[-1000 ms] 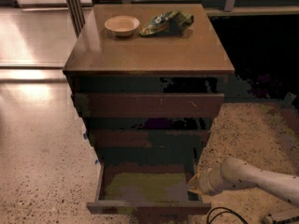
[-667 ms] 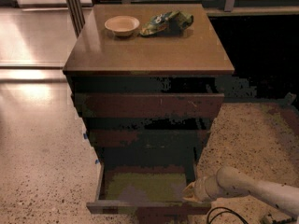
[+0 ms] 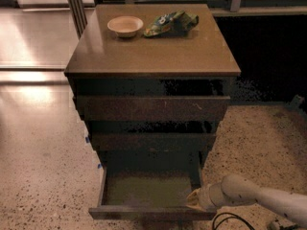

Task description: Close bottom drawer

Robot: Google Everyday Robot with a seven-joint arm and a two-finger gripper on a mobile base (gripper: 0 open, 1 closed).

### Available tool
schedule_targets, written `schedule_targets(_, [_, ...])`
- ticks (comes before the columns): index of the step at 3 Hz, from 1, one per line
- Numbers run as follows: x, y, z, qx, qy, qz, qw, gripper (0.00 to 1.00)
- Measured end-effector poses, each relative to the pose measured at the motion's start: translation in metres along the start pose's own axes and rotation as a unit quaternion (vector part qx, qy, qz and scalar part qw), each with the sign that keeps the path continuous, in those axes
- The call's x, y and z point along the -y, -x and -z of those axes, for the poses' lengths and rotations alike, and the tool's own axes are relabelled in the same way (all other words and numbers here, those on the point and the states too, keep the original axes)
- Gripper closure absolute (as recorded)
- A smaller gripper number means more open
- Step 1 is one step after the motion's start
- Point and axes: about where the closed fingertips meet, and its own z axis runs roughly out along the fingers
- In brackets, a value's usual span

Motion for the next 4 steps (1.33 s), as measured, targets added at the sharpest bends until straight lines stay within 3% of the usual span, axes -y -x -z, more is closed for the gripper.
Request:
schedule_targets(1, [-0.023,0.011,0.009,0.008,-0.012,0.016,0.9998,1.0])
schedule_targets(2, [-0.07,0.008,-0.002,0.026,-0.007,0.022,0.9994,1.0])
schedule_targets(3, [-0.094,-0.002,-0.031,0.035,0.011,0.017,0.9992,1.0])
schedule_targets(4, [-0.099,-0.016,-0.07,0.044,0.021,0.01,0.9988,1.0])
